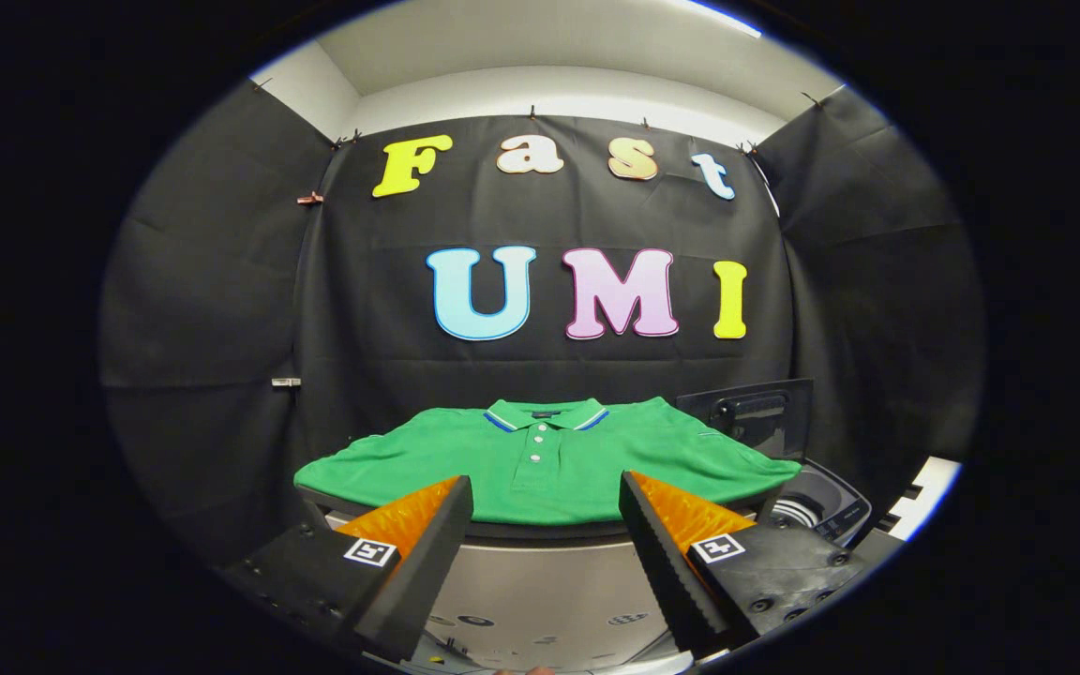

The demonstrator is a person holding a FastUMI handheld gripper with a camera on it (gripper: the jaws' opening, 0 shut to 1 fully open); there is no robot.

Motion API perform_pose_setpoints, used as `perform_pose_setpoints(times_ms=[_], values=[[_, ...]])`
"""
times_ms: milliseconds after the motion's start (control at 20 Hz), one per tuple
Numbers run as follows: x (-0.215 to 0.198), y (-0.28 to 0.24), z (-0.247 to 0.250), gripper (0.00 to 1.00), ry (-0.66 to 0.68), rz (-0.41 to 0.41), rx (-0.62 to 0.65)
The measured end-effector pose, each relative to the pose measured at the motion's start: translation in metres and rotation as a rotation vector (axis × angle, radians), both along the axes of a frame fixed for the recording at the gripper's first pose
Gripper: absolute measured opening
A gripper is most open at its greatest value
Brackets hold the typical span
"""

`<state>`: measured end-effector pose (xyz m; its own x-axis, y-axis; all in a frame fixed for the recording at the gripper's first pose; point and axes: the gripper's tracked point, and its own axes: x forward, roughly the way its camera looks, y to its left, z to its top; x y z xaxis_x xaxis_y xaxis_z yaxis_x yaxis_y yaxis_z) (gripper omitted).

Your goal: Put the clothes into the washing machine and then close the washing machine lid.

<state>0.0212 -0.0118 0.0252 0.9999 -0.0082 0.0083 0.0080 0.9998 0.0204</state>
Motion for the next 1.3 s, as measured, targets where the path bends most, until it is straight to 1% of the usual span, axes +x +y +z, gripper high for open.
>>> perform_pose_setpoints(times_ms=[300,450,650,750,850,1050,1200,1300], values=[[0.032,-0.004,0.011,0.98,0.010,-0.018,0.011],[0.055,-0.004,0.016,0.99,0.029,-0.028,0.023],[0.091,0.000,0.025,0.99,0.068,-0.024,-0.005],[0.112,-0.002,0.018,0.99,0.145,-0.036,-0.032],[0.132,0.003,0.010,0.99,0.220,-0.018,-0.048],[0.164,0.016,0.009,0.99,0.287,0.010,0.022],[0.185,0.013,0.001,0.99,0.341,0.005,0.019],[0.192,0.007,-0.023,0.99,0.462,-0.012,-0.012]])
